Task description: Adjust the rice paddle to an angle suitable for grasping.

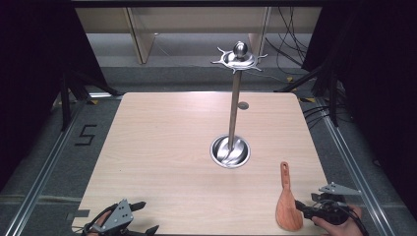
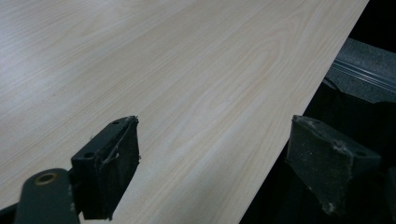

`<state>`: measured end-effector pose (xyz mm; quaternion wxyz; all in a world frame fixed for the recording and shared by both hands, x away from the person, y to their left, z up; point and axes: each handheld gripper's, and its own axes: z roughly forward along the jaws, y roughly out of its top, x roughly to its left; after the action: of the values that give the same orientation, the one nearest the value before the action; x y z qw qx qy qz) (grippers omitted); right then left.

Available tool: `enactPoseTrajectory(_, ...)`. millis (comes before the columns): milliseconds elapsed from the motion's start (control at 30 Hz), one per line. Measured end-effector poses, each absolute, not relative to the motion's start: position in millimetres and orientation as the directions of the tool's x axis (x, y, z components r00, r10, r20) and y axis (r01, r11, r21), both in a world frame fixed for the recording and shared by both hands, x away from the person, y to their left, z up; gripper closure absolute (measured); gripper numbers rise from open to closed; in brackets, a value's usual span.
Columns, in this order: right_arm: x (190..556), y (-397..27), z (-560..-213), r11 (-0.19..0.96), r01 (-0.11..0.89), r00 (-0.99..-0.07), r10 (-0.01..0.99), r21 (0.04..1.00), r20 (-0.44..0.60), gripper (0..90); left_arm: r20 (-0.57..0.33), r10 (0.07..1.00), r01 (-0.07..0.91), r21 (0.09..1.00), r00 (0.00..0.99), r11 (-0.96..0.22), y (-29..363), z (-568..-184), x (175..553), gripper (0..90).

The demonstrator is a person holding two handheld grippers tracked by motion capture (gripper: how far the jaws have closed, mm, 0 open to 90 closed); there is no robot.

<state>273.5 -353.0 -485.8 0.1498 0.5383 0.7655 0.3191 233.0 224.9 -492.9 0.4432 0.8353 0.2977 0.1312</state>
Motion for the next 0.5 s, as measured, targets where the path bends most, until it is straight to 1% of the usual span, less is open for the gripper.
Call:
enactPoseTrajectory(67,273.0,-351.1,-485.0,0.217,0.739,-0.372,0.921,0.638,0.117,29.4,-0.045,0.610,0.377,0.821,0.791,-0.429,224.6,-492.9,233.0,16.3)
enactPoseTrajectory(167,274.5,-352.5,-485.9,0.232,0.720,-0.387,0.916,0.654,0.101,29.6,-0.042,0.612,0.379,0.818,0.790,-0.433,224.6,-492.9,233.1,16.3)
enactPoseTrajectory(200,271.3,-348.1,-484.1,0.176,0.751,-0.340,0.929,0.636,0.145,30.0,-0.043,0.612,0.379,0.819,0.789,-0.431,224.6,-493.0,233.0,16.3)
enactPoseTrajectory(233,271.3,-348.1,-484.1,0.176,0.751,-0.340,0.929,0.636,0.145,30.0,-0.043,0.612,0.379,0.819,0.789,-0.431,224.6,-493.0,233.0,16.3)
enactPoseTrajectory(267,272.8,-351.1,-485.1,0.215,0.712,-0.374,0.922,0.668,0.102,30.5,-0.043,0.612,0.379,0.819,0.790,-0.432,224.7,-493.1,233.1,16.3)
enactPoseTrajectory(300,273.5,-351.7,-483.4,0.219,0.704,-0.381,0.919,0.676,0.098,30.6,-0.028,0.607,0.378,0.805,0.795,-0.458,226.3,-492.3,234.2,16.3)
enactPoseTrajectory(333,273.2,-348.8,-480.7,0.180,0.722,-0.349,0.928,0.668,0.127,30.7,-0.028,0.606,0.378,0.804,0.795,-0.458,226.3,-492.4,234.2,16.3)
enactPoseTrajectory(400,274.9,-349.2,-480.6,0.196,0.717,-0.364,0.924,0.668,0.120,31.7,-0.031,0.609,0.382,0.803,0.793,-0.457,226.1,-492.9,233.9,16.3)
enactPoseTrajectory(433,273.1,-344.8,-479.4,0.153,0.746,-0.326,0.932,0.648,0.155,31.9,-0.031,0.609,0.383,0.803,0.792,-0.457,226.0,-492.9,233.9,16.3)
enactPoseTrajectory(467,273.7,-345.4,-478.5,0.173,0.751,-0.332,0.933,0.637,0.138,32.0,-0.031,0.610,0.383,0.804,0.792,-0.455,225.9,-493.0,234.0,16.3)
enactPoseTrajectory(500,276.4,-345.1,-479.4,0.183,0.733,-0.350,0.927,0.655,0.133,32.2,-0.032,0.609,0.383,0.803,0.792,-0.457,226.0,-492.8,234.1,16.3)
